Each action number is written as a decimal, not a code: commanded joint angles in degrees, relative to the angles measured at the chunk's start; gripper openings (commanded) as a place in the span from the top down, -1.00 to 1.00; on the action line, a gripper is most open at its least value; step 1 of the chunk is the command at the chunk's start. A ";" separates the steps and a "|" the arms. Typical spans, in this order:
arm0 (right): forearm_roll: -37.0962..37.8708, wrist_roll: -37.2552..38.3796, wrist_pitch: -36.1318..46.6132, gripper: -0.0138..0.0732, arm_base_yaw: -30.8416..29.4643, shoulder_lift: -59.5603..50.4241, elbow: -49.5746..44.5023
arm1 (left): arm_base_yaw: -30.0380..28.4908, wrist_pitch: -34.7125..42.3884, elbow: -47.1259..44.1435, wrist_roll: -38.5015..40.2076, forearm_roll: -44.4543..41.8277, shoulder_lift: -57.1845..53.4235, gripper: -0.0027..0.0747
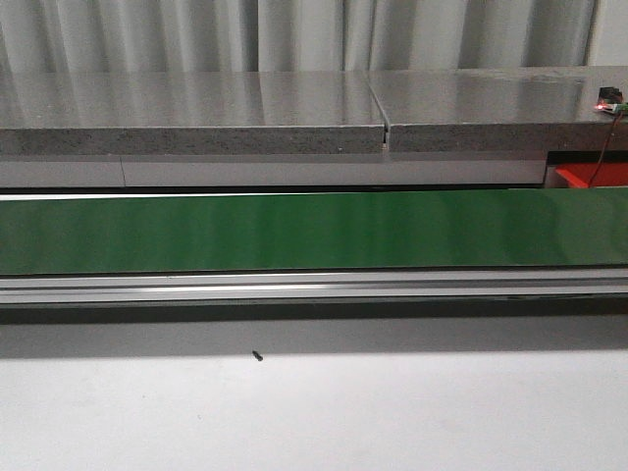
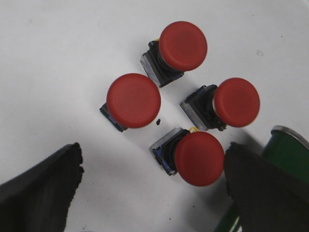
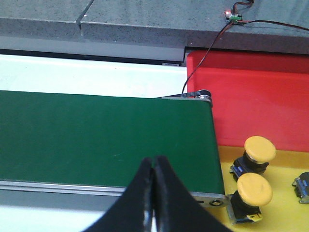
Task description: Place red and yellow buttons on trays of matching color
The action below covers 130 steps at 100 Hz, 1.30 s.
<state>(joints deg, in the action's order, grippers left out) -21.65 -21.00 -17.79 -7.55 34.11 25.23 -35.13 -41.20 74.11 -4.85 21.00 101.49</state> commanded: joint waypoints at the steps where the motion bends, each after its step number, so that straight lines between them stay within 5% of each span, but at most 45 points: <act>1: -0.70 -0.66 4.07 0.84 0.13 -0.03 1.48 | -0.12 0.14 3.86 0.91 0.22 -0.17 -0.53; 52: -0.70 -0.66 4.07 0.84 0.13 -0.03 1.48 | -0.12 4.95 5.77 0.91 -1.07 5.99 -0.52; 83: -0.70 -0.66 4.07 0.84 0.13 -0.03 1.48 | -0.12 6.84 5.77 0.35 -1.07 6.65 0.29; 130: -0.70 -0.66 4.07 0.84 0.13 -0.03 1.48 | -0.12 5.37 -0.72 0.35 -2.64 -6.11 0.34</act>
<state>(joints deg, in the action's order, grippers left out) -21.65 -21.09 -17.79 -7.55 34.11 25.23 -35.13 -37.66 73.82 -4.62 17.69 102.32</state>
